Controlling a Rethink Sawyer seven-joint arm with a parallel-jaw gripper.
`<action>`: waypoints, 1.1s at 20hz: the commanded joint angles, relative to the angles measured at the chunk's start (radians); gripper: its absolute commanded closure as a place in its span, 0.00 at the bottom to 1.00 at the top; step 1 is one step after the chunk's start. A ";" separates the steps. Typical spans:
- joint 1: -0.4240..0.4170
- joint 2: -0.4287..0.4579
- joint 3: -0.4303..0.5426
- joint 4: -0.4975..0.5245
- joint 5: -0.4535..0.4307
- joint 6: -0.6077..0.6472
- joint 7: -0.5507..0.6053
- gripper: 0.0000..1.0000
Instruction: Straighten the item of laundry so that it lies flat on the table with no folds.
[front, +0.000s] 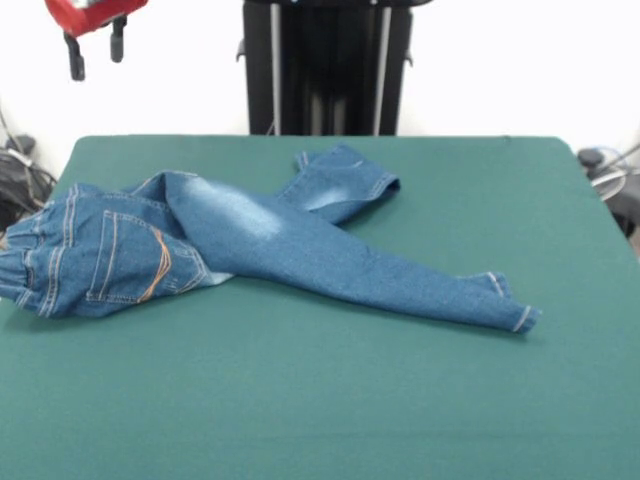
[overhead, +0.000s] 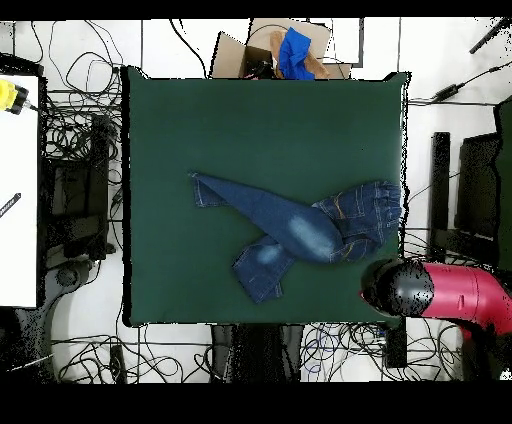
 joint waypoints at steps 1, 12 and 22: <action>-0.014 0.060 -0.010 0.142 0.005 -0.136 0.116 0.00; 0.061 0.202 -0.008 0.248 0.146 -0.548 0.301 0.00; -0.004 0.398 0.012 0.094 0.118 -0.620 0.161 0.00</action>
